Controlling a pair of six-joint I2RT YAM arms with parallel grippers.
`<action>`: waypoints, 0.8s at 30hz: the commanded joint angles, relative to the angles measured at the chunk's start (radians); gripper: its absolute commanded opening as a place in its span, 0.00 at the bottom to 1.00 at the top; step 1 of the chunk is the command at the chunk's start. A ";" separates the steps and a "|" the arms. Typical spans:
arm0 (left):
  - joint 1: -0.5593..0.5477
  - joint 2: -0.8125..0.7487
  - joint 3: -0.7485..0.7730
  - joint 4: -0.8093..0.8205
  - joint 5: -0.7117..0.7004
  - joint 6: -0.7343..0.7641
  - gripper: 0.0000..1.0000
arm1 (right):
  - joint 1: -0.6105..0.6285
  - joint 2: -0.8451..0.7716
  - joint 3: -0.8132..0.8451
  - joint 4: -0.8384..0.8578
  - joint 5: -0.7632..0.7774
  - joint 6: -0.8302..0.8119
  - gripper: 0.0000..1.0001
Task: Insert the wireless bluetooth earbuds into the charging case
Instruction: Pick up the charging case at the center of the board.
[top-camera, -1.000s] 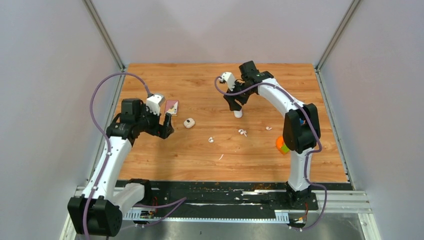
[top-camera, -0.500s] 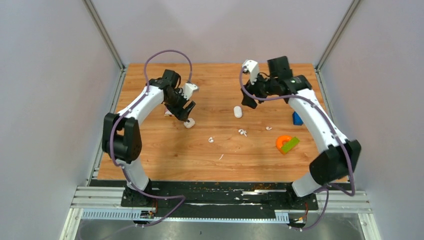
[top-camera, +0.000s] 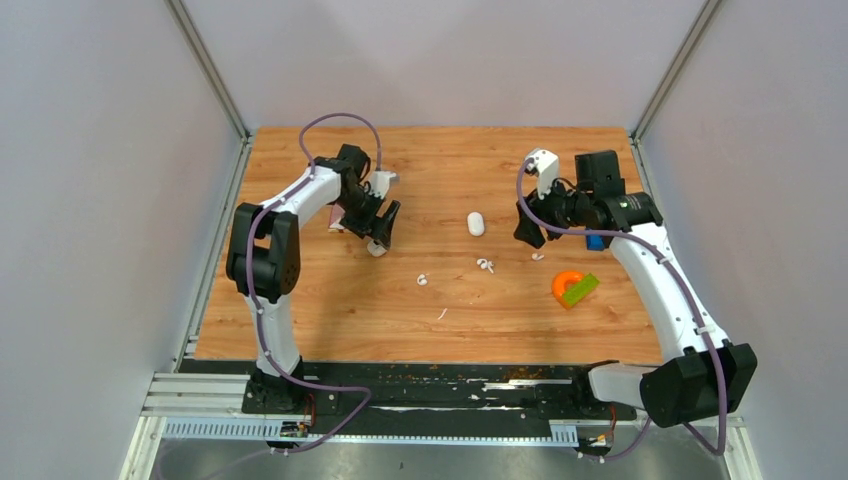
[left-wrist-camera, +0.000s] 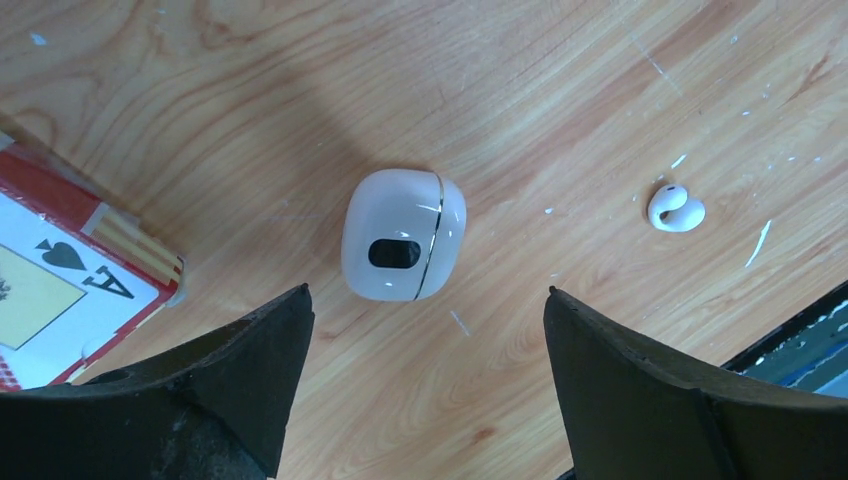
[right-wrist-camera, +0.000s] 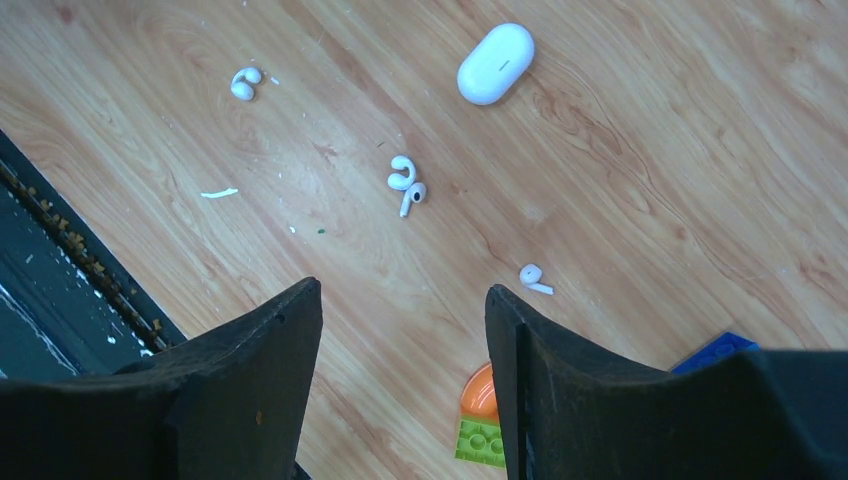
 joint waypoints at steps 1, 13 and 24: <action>0.002 -0.005 -0.016 0.080 0.025 -0.058 0.94 | -0.042 0.002 0.017 0.036 -0.050 0.074 0.61; 0.000 0.011 -0.065 0.069 0.136 -0.018 0.97 | -0.063 -0.018 -0.025 0.061 -0.064 0.094 0.62; -0.057 -0.020 -0.131 0.029 0.251 -0.027 0.95 | -0.085 -0.050 -0.086 0.074 -0.067 0.104 0.63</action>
